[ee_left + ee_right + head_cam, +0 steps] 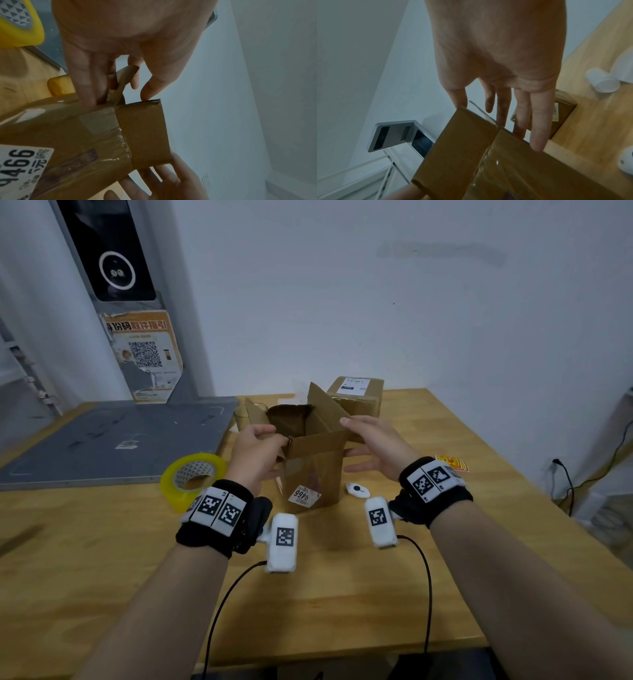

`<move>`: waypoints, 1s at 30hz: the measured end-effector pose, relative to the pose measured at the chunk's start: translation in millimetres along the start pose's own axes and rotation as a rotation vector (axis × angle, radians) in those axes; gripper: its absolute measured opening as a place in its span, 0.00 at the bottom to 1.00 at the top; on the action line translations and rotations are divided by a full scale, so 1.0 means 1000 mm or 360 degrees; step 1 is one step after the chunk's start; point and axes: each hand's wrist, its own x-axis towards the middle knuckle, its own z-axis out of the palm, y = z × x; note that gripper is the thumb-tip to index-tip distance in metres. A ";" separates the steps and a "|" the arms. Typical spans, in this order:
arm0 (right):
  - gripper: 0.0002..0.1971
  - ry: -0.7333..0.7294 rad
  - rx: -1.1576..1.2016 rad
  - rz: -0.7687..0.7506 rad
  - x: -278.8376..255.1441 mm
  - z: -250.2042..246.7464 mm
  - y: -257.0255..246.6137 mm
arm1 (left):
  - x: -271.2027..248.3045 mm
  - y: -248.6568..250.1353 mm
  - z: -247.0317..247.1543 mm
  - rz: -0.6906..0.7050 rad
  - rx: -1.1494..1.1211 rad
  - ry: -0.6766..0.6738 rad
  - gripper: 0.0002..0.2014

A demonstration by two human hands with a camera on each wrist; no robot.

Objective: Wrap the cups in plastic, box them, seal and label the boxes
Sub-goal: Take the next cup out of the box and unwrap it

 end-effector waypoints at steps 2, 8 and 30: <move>0.21 0.0009 -0.0010 -0.0011 0.002 0.001 0.000 | -0.004 0.003 0.002 -0.0051 -0.0017 -0.0051 0.11; 0.20 0.0251 0.0012 -0.0113 0.014 0.007 -0.001 | -0.009 0.006 0.005 -0.0086 -0.0050 -0.0324 0.11; 0.14 0.0580 0.0931 -0.0136 0.072 -0.038 -0.028 | 0.201 -0.028 -0.031 -0.0146 0.0039 0.0291 0.19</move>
